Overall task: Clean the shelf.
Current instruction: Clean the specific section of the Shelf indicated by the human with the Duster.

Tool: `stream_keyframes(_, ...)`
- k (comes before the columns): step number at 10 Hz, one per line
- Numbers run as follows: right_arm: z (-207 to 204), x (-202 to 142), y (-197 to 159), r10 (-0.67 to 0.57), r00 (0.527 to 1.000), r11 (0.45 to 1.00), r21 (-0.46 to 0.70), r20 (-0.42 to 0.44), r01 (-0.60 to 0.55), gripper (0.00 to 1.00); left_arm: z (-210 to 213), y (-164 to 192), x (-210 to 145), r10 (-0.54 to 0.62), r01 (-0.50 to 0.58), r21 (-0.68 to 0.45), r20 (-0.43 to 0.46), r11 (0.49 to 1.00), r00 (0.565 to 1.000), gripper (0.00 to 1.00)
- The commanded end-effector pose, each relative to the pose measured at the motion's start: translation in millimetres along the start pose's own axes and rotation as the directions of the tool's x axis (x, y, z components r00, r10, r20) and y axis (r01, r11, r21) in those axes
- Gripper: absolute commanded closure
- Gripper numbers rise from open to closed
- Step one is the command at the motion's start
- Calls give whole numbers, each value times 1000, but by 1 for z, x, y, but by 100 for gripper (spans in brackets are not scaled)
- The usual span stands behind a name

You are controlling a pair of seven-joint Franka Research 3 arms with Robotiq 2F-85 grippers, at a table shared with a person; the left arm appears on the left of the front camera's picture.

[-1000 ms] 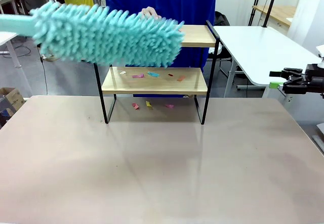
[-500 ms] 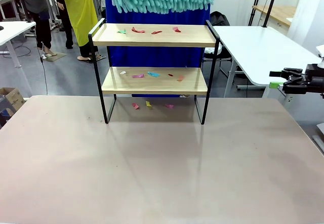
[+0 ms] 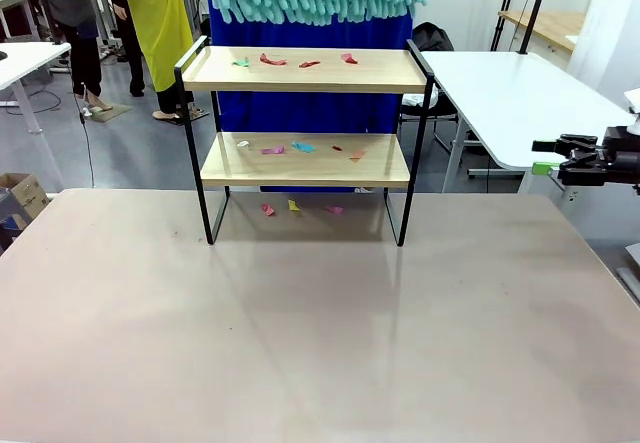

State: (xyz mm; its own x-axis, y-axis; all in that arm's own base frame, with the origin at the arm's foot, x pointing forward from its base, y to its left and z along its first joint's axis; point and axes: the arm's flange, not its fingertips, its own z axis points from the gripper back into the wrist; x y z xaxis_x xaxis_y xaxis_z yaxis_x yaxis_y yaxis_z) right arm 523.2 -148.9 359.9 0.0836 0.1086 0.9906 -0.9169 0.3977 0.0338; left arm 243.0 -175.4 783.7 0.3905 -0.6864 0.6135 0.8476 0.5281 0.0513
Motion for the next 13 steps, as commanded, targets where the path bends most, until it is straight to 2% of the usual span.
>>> stream_keyframes(1,-1,5,0,-11,1000,1000,-7,-20,11,0,-30,-23,46,129,-129,84,-1,988,992,87)
stream_keyframes(2,-1,5,0,-11,1000,1000,-7,-20,11,0,-49,-29,73,203,-204,121,20,971,979,87)
stream_keyframes(3,-1,5,0,-11,1000,1000,-7,-20,11,0,-66,-29,94,272,-276,110,51,955,961,87)
stream_keyframes(5,-1,5,0,-11,1000,1000,-7,-20,11,0,-98,-37,135,433,-441,97,93,893,897,87)
stream_keyframes(6,-1,5,0,-11,1000,1000,-7,-20,11,0,-113,-46,155,511,-518,132,91,845,855,87)
stream_keyframes(8,-1,5,0,-11,1000,1000,-7,-20,11,0,-139,-62,193,585,-604,236,149,762,797,87)
stream_keyframes(9,-1,5,0,-11,1000,1000,-7,-20,11,0,-152,-68,205,618,-639,252,166,727,769,87)
stream_keyframes(11,-1,5,0,-11,1000,1000,-7,-20,11,0,-179,-72,218,632,-672,265,228,692,741,87)
stream_keyframes(13,-1,5,0,-11,1000,1000,-7,-20,11,0,-205,-72,217,629,-677,287,251,677,736,87)
